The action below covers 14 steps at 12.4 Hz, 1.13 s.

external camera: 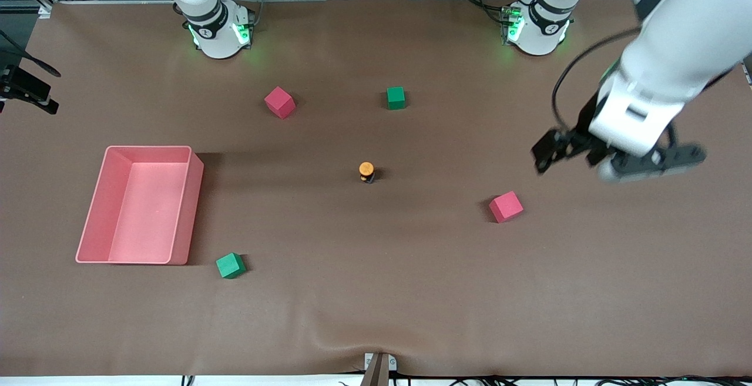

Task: Place and upright button with both arms
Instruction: 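Open the left gripper and withdraw it from the button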

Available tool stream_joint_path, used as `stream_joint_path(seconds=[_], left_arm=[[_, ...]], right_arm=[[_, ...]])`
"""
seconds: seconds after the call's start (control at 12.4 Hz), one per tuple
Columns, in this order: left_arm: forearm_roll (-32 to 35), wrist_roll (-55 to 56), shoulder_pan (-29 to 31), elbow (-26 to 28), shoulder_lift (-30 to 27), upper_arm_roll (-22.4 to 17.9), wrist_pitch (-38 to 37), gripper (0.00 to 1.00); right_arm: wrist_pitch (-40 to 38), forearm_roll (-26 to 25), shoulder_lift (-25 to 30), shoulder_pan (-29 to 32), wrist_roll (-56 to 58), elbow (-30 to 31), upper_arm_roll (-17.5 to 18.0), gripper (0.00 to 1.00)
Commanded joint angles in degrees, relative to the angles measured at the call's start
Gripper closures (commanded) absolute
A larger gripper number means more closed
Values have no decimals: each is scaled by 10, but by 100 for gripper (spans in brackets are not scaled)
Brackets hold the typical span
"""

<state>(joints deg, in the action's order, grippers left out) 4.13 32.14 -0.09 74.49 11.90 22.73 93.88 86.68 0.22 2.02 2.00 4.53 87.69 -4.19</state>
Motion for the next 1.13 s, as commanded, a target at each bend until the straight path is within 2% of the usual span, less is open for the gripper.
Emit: stream_joint_path(seconds=[0.0, 0.16, 0.32, 0.56, 0.73, 1.05], left_arm=[[-36, -42, -10, 171, -166, -41, 6, 0], [-54, -93, -10, 220, -221, -83, -7, 0], [-61, -207, -11, 195, -211, -143, -15, 0], [-55, -299, -11, 170, -189, -196, -15, 0], [-53, -332, -12, 169, -174, -222, -12, 0], [-53, -335, -14, 147, -140, -231, -5, 0]], right_arm=[[2, 7, -4, 5, -5, -10, 3, 0], [2, 7, -4, 5, -4, -10, 3, 0], [2, 5, -4, 5, -4, -10, 3, 0], [0, 7, -4, 1, -5, -10, 5, 0], [-1, 7, -4, 1, -5, -10, 6, 0], [-5, 7, -3, -2, -4, -11, 8, 0]])
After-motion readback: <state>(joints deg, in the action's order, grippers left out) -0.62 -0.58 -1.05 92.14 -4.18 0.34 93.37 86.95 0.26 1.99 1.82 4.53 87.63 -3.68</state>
